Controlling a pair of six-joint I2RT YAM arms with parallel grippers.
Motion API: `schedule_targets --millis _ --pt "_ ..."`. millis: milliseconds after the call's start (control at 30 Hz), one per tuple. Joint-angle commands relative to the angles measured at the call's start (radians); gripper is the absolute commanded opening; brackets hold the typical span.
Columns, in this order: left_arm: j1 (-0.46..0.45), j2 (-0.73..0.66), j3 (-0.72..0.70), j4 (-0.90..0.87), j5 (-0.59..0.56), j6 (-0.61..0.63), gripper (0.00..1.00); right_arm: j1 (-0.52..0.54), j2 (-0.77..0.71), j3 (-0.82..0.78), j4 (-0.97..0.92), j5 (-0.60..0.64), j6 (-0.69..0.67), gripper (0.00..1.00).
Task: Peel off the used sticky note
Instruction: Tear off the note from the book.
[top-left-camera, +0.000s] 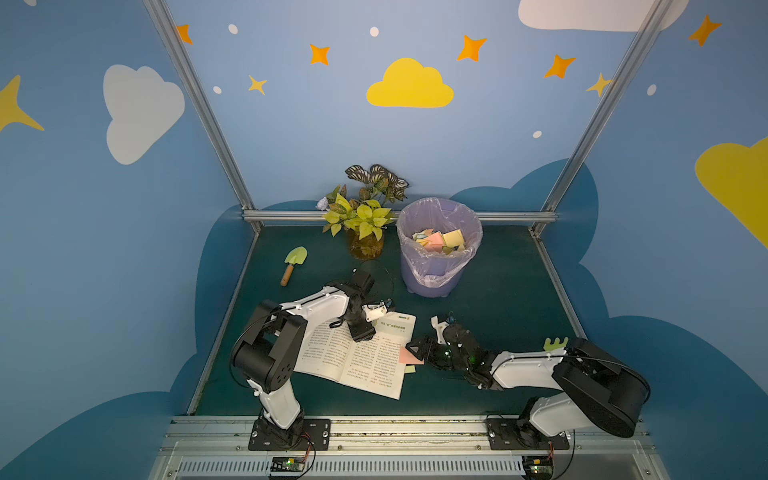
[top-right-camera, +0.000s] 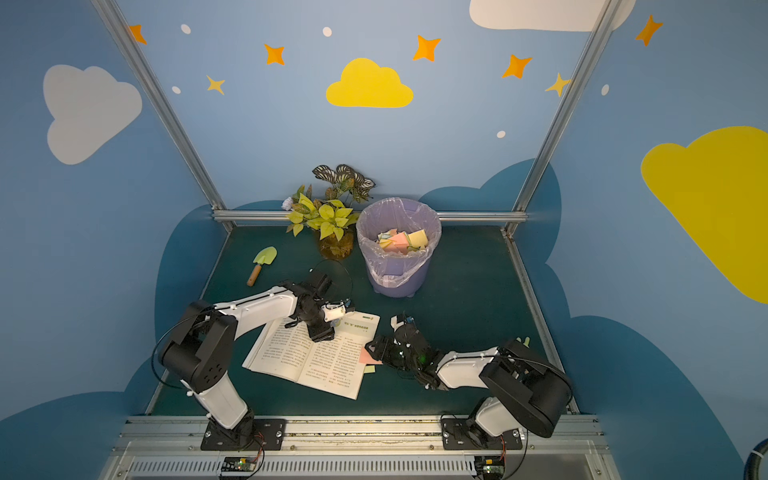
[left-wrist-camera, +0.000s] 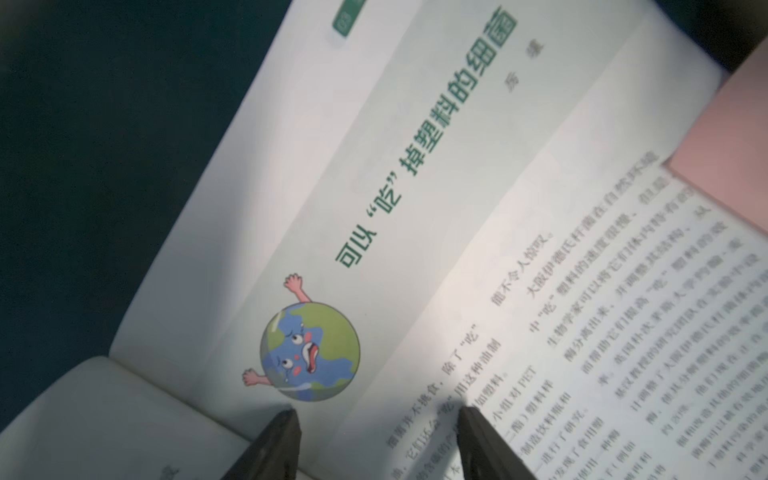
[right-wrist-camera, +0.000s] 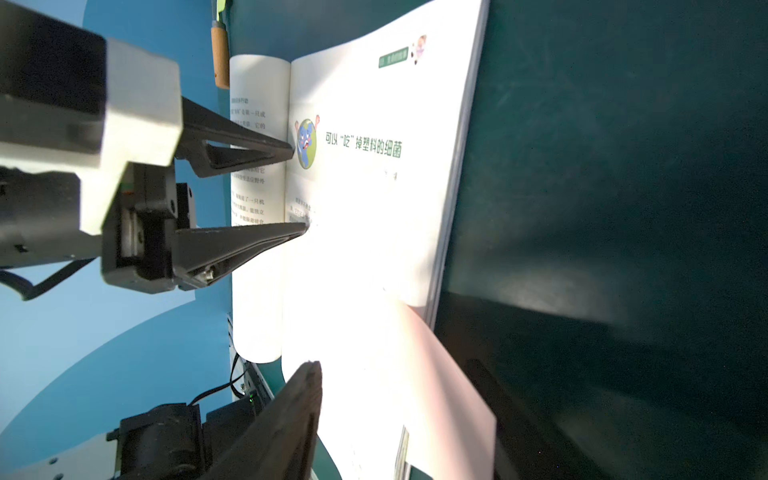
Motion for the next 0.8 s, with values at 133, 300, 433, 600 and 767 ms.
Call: schedule_targets --millis 133,300,433,600,767 --pt "-0.003 -0.021 -0.014 -0.027 0.012 0.003 0.65 0.012 -0.065 0.081 -0.239 0.116 -0.1 0.34" --pt "-0.023 -0.025 0.012 -0.061 0.055 -0.003 0.65 0.035 -0.084 0.169 -0.4 0.162 -0.168 0.08" --pt "-0.051 0.004 0.063 -0.086 0.073 -0.014 0.65 0.077 -0.085 0.23 -0.501 0.209 -0.208 0.0" --pt "-0.091 0.057 0.111 -0.09 0.076 -0.023 0.64 0.11 -0.081 0.284 -0.571 0.236 -0.234 0.0" --pt "-0.105 0.127 0.154 -0.091 0.059 -0.019 0.62 0.154 -0.064 0.367 -0.642 0.268 -0.273 0.0"
